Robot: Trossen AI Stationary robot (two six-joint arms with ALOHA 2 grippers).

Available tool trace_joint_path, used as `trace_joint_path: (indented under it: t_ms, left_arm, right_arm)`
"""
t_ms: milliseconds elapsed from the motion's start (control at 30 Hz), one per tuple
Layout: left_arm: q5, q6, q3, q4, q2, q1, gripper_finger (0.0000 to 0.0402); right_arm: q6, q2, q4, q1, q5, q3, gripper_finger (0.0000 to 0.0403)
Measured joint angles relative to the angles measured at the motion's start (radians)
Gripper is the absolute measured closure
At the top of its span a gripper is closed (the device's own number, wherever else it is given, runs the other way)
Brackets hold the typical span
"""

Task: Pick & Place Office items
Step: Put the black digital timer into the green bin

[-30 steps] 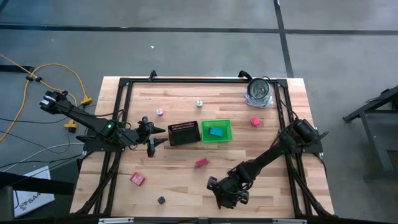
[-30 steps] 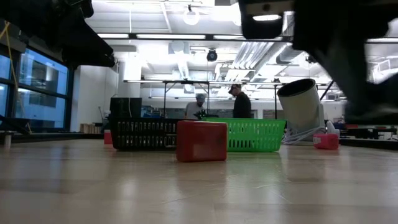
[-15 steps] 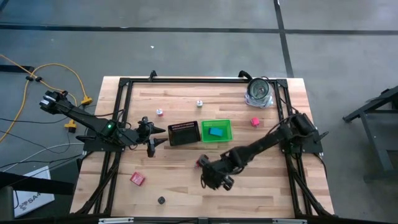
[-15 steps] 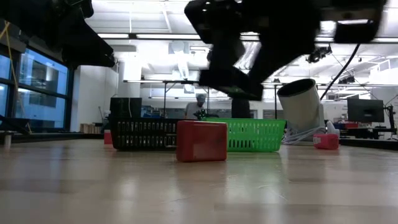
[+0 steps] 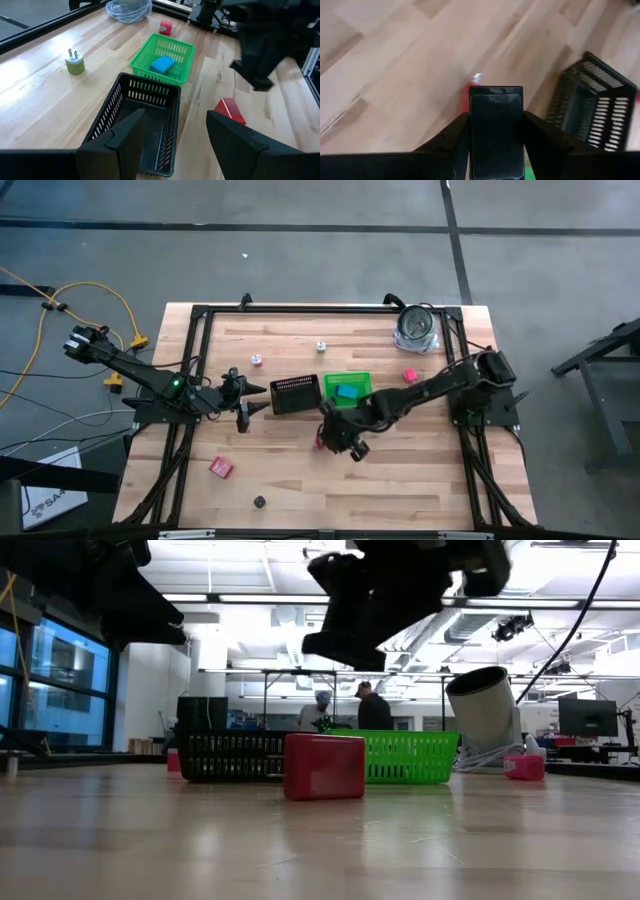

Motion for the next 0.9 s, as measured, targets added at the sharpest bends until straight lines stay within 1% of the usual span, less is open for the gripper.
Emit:
trace_joint_path:
  t_ms: [233, 367, 633, 900]
  left_arm:
    - [0.0, 0.0, 0.0, 0.002, 0.0, 0.0, 0.0198]
    - [0.0, 0.0, 0.0, 0.003, 0.0, 0.0, 0.0198]
    - [0.0, 0.0, 0.0, 0.004, 0.0, 0.0, 0.0198]
    - [0.0, 0.0, 0.0, 0.004, 0.0, 0.0, 0.0198]
  right_arm:
    - [0.039, -0.018, -0.051, -0.094, -0.004, 0.0, 0.0254]
    - [0.069, -0.021, -0.063, -0.153, -0.027, 0.0, 0.0254]
    - [0.13, -0.021, -0.112, -0.26, -0.018, 0.0, 0.0254]
    - [0.248, -0.021, -0.185, -0.305, -0.019, 0.0, 0.0254]
